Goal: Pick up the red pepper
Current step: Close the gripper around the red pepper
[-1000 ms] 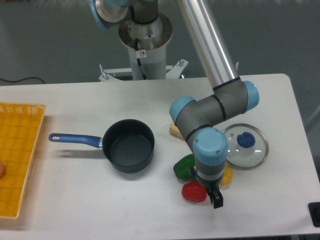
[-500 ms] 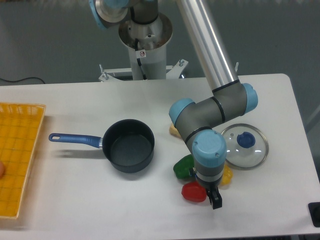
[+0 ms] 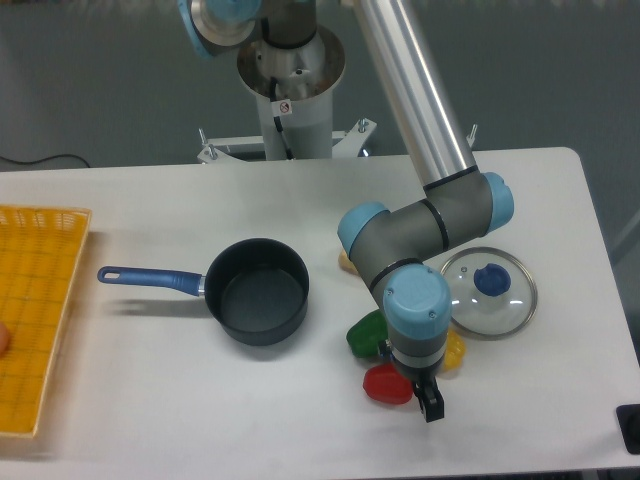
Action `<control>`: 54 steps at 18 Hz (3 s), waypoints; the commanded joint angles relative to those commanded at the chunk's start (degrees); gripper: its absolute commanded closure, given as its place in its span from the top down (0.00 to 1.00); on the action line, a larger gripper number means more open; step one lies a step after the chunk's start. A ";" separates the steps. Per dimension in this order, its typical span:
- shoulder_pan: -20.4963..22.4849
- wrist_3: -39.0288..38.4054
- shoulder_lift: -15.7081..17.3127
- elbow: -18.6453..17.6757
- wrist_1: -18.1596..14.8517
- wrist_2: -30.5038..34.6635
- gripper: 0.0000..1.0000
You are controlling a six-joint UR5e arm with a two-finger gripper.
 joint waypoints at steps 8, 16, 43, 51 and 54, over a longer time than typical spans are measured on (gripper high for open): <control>-0.61 -0.18 -0.70 0.35 0.36 2.19 0.96; -1.06 -0.09 -1.14 0.53 0.71 2.28 0.92; -1.14 -1.40 -1.49 0.44 0.97 3.86 0.44; -1.14 -1.67 -1.41 0.44 0.97 4.31 0.39; -1.23 -3.77 -1.41 0.35 0.97 4.39 0.33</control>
